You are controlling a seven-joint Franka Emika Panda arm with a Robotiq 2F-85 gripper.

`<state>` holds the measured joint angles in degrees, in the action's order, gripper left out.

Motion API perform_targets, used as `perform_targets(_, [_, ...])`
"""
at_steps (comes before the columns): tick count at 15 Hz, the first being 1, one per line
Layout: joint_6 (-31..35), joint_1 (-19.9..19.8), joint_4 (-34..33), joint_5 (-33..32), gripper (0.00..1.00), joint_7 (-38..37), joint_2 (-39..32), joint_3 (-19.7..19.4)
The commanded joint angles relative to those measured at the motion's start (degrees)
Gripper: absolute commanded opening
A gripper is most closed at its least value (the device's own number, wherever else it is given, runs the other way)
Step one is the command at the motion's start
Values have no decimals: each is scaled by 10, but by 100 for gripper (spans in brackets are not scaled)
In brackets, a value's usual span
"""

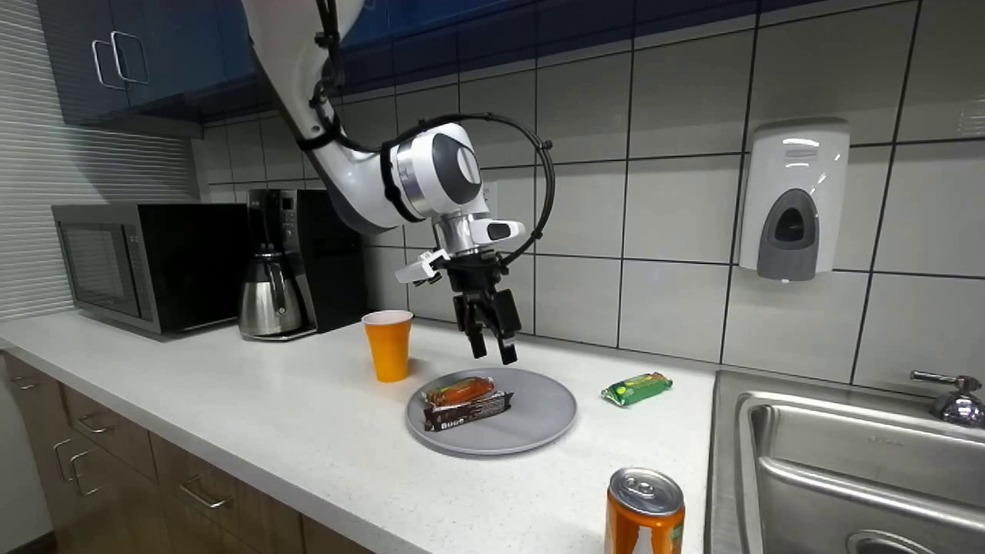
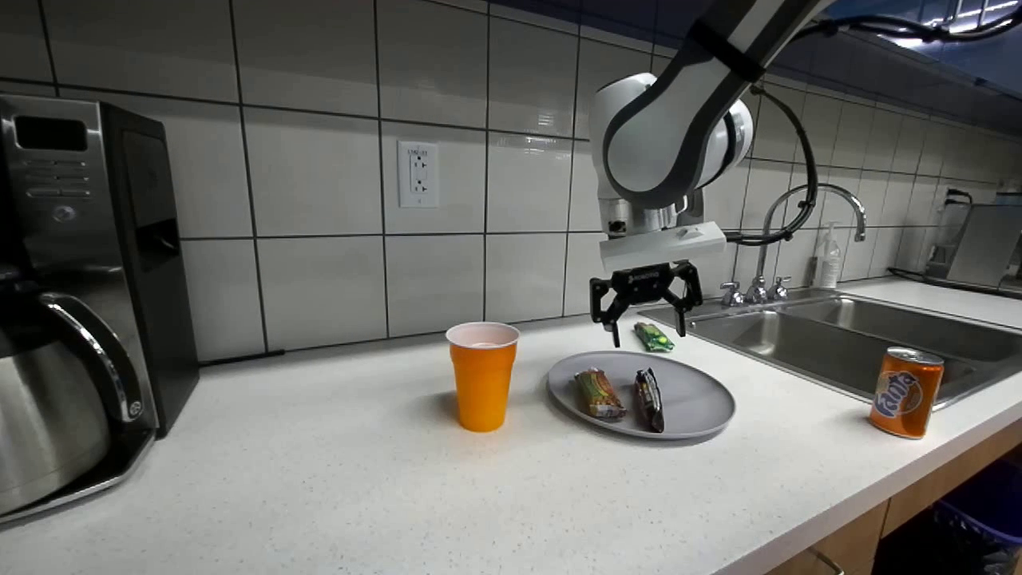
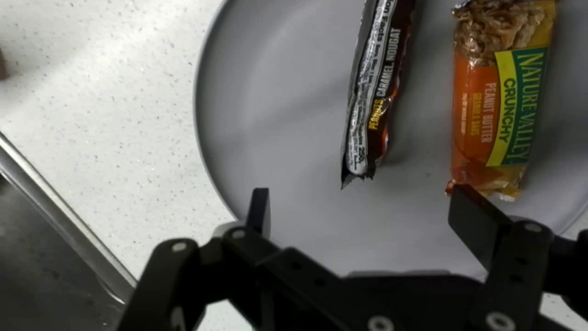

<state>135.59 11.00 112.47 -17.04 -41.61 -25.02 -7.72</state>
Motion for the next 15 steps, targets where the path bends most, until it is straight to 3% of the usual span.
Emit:
perform_targets(1, [6, -28, 27, 36, 100, 28, 46, 12])
perform_targets(9, [13, -90, 19, 183, 100, 161, 64, 26])
perform_targets(15, [-3, -128, -5, 226, 100, 266, 47, 24])
